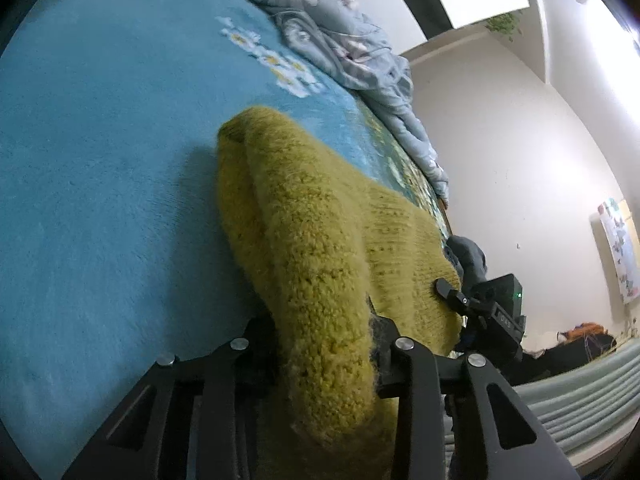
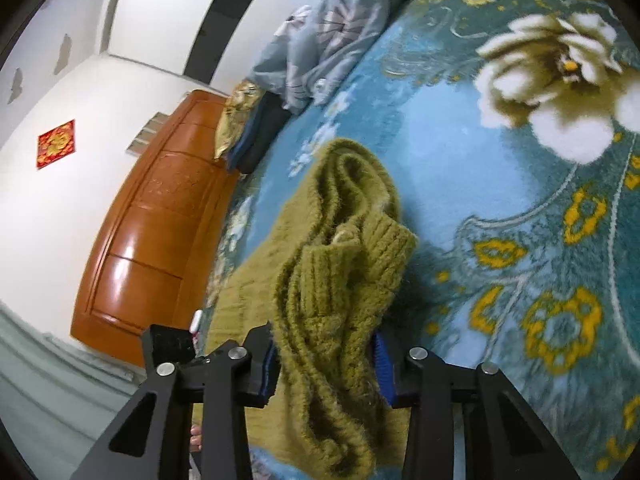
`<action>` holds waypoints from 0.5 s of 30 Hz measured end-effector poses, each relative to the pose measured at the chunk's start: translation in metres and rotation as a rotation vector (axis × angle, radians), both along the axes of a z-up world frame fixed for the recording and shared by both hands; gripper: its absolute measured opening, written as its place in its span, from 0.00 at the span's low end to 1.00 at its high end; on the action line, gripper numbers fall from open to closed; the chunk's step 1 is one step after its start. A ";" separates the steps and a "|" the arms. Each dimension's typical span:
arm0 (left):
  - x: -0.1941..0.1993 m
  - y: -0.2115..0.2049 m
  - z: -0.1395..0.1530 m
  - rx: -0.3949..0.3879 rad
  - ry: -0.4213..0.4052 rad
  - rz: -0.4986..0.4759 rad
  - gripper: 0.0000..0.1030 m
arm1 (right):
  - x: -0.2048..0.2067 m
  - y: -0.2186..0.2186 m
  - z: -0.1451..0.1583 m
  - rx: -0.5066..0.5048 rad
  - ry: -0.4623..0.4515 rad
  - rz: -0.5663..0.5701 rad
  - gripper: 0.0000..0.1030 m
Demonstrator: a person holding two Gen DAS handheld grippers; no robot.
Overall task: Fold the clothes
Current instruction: 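Grasp the folded sweater with the right tool while the left tool grasps too, then lift the folded sweater with both tools and carry it toward the bed end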
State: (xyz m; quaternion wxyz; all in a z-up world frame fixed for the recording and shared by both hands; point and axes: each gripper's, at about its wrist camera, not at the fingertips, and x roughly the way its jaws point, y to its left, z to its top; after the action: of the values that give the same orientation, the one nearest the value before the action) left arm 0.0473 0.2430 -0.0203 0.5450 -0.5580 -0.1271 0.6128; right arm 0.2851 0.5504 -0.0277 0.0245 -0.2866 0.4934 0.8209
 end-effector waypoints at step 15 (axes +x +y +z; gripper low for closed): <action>0.096 0.041 0.068 -0.005 0.191 -0.160 0.33 | 0.099 -0.005 0.054 0.045 0.052 -0.027 0.40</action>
State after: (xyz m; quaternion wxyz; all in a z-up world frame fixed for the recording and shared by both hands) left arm 0.1433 0.2841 0.0482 0.6004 -0.5066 -0.0282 0.6181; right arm 0.3839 0.5451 0.0267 0.0291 -0.2579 0.4789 0.8386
